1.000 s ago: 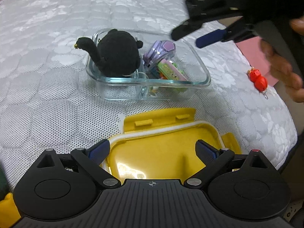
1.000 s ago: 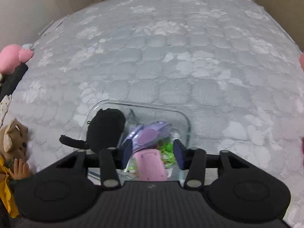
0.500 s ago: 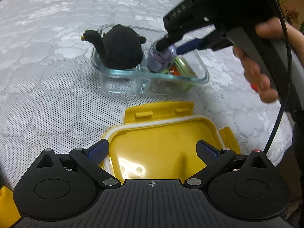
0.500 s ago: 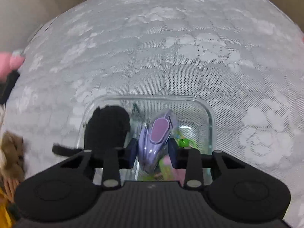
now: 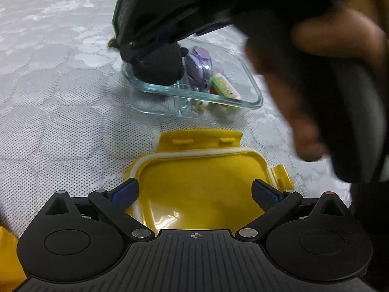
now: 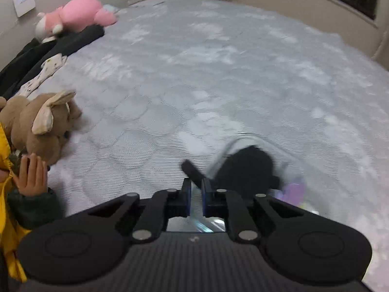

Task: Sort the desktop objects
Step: 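Push the black cat deeper into its compartment with the right gripper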

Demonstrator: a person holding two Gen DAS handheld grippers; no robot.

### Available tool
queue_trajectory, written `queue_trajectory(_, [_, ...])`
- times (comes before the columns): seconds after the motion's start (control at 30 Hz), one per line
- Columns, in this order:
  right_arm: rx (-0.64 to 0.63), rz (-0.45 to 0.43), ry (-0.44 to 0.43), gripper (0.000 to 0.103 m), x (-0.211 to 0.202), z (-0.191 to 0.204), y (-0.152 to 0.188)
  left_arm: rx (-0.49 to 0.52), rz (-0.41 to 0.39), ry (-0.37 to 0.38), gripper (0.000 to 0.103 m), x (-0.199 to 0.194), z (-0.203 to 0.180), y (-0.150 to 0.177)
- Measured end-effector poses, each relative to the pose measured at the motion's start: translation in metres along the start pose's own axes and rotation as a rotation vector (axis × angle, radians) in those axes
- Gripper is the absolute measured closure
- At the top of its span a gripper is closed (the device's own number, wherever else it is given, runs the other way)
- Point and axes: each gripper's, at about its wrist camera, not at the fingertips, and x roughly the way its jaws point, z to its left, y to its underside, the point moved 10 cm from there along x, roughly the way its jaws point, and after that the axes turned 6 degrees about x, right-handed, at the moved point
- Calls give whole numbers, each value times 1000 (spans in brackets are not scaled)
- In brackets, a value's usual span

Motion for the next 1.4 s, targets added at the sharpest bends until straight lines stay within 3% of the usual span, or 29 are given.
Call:
queue_trajectory(0.13, [32,-23,48,103,3,-8,-6,-21,-13,-22,2,-4,7,0])
queue_trajectory(0.3, [156,18,98,103,4,-50,-3,-31,-27,4,2,-7,3,-3])
queue_trajectory(0.57, [383,81,-81,100,13,-81,-2,-40,-14,10,2,-6,3,0])
queue_trajectory(0.7, [554,90,-294,67,-9,-79,2,-38,-13,28,1,-5,1,2])
queue_trajectory(0.77, [606,87,-376,66,-15,-76,3,-32,-10,37,1,-4,-1,2])
queue_trajectory(0.8, [599,94,-386,65,-15,-72,3,-28,-9,41,1,-4,-2,2])
queue_trajectory(0.87, [461,78,-332,64,-15,-61,0,-22,-6,42,1,-4,-3,3])
queue_trajectory(1.0, [73,-3,-103,68,-14,-27,-11,-23,-4,44,1,-4,-3,4])
queue_trajectory(1.07, [-8,5,-64,72,-10,-13,-12,-26,-5,45,1,-5,-3,4])
queue_trajectory(1.17, [-45,32,-52,79,3,-1,-13,-26,-7,47,0,-5,-3,4])
queue_trajectory(1.2, [-36,34,-44,94,5,-2,-13,-26,-7,47,0,-5,-3,4])
queue_trajectory(1.4, [113,52,-58,96,7,-27,-12,-27,-7,50,0,-4,-4,5])
